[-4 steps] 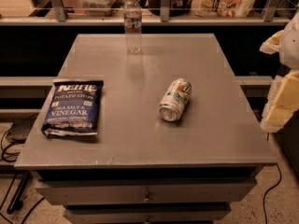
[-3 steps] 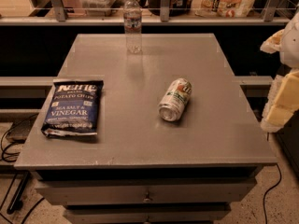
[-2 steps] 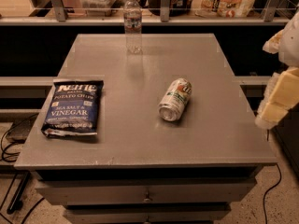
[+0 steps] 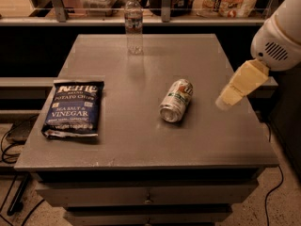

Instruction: Place 7up can upright

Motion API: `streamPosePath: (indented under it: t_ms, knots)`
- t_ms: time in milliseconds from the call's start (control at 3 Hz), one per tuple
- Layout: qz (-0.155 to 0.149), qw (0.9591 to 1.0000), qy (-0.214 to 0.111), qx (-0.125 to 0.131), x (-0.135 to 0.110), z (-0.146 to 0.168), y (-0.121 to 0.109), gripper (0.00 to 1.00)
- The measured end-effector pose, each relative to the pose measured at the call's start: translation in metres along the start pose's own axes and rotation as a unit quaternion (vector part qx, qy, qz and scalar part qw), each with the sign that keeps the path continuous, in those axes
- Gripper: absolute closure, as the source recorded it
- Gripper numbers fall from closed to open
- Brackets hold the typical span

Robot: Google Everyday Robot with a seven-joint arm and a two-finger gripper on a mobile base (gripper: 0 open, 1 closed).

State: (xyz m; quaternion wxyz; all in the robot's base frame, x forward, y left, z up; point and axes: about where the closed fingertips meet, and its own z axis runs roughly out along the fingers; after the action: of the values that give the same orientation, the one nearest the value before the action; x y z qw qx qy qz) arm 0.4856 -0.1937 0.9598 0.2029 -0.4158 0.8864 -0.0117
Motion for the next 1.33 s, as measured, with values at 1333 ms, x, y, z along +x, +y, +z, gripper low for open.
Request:
streamPosePath:
  t_ms: [1333]
  knots:
    - [0.177,0.9834,-0.038,0.002,-0.051,0.019,-0.004,0.0]
